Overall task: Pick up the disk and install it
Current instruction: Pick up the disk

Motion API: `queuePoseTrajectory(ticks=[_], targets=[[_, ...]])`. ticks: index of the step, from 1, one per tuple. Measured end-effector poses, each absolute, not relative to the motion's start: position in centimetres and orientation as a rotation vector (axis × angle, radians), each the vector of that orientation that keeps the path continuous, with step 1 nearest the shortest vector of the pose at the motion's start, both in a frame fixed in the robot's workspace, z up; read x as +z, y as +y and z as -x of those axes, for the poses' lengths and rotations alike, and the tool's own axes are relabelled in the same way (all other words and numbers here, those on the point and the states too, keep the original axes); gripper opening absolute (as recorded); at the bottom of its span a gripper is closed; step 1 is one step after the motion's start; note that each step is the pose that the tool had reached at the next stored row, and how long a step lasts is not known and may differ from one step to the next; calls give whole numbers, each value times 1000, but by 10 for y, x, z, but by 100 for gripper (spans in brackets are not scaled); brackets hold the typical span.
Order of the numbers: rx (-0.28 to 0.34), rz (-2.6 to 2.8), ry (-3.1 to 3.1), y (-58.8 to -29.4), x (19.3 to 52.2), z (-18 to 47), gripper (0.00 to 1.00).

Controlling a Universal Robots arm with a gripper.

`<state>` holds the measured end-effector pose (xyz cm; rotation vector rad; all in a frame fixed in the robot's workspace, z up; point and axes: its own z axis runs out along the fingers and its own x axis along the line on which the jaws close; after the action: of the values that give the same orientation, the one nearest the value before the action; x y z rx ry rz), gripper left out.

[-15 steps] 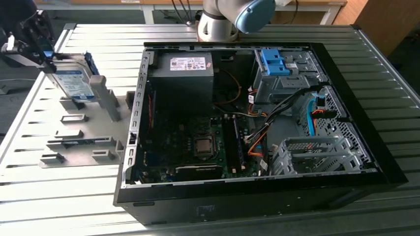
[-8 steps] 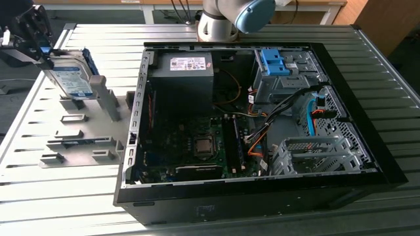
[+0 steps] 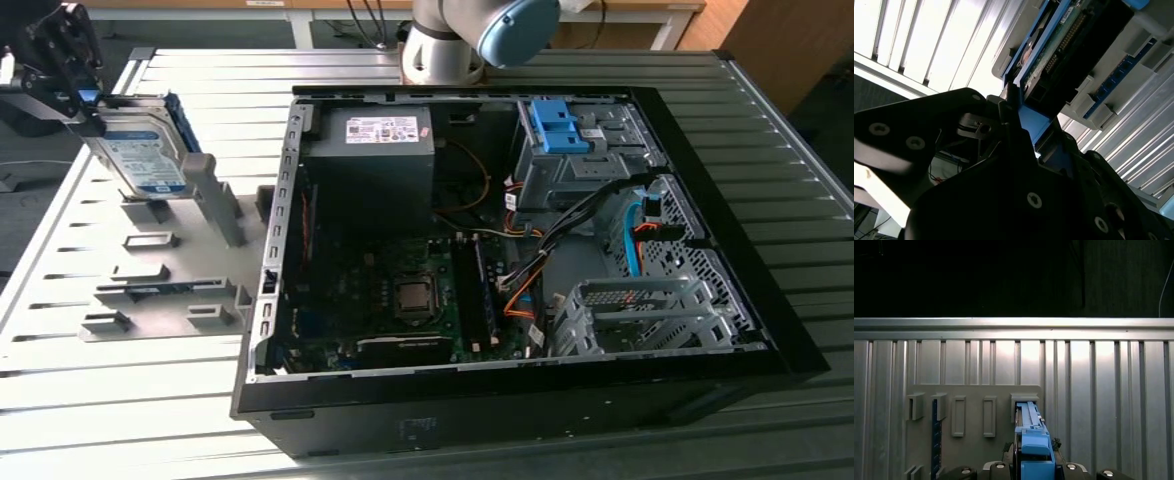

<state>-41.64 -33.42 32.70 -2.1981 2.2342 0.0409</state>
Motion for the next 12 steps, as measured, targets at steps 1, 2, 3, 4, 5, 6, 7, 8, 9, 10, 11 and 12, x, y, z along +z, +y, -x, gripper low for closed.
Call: queuePoseTrajectory(ticks=[1,2,3,4,5,6,7,8,9,10,11,12], targets=[[41,2198,2234,-334,327,416,37],[41,2198,2234,-334,327,416,37],[41,2198,2234,-334,327,416,37],[41,2198,2234,-334,327,416,37],[41,2198,2234,-334,327,416,37],[41,2198,2234,-334,327,416,37],[41,2198,2234,-334,327,416,37],[41,2198,2234,-334,328,416,37],[41,2199,2235,-334,328,416,37],[41,2198,2234,-334,329,416,37],[41,2198,2234,-334,330,416,37],[41,2198,2234,-334,331,416,37]])
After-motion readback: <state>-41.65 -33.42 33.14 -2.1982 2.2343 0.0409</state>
